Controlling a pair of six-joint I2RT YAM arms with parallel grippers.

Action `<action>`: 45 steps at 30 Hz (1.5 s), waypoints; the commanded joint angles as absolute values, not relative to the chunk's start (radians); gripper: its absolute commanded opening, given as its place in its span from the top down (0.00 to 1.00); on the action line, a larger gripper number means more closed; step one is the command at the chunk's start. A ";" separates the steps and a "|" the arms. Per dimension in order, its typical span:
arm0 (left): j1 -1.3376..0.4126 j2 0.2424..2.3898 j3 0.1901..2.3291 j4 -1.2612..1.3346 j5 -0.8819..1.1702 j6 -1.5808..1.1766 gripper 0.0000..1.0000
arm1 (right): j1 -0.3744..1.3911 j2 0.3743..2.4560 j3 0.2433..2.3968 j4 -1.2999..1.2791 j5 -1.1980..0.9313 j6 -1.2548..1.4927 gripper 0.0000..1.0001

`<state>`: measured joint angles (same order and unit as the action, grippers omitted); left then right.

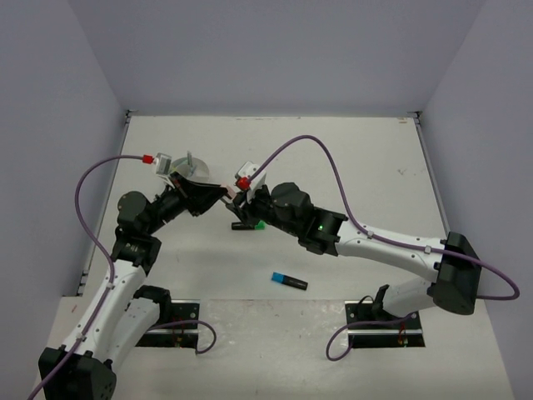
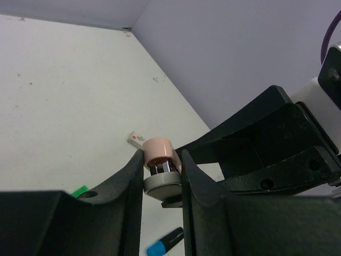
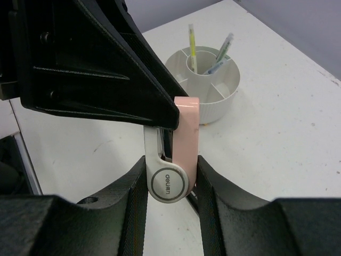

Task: Sort the stationery into containers
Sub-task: Place the stationery in the storage box.

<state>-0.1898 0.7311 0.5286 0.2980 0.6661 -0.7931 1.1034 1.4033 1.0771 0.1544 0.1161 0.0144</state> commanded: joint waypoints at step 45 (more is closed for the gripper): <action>-0.402 1.754 1.365 -0.277 -0.868 -0.498 0.89 | 0.919 0.934 0.729 0.054 0.275 0.338 0.01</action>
<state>-0.4227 1.7480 1.3464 -0.3521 -0.8254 -0.5106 0.9215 0.9298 0.7277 0.0468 0.2959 0.3290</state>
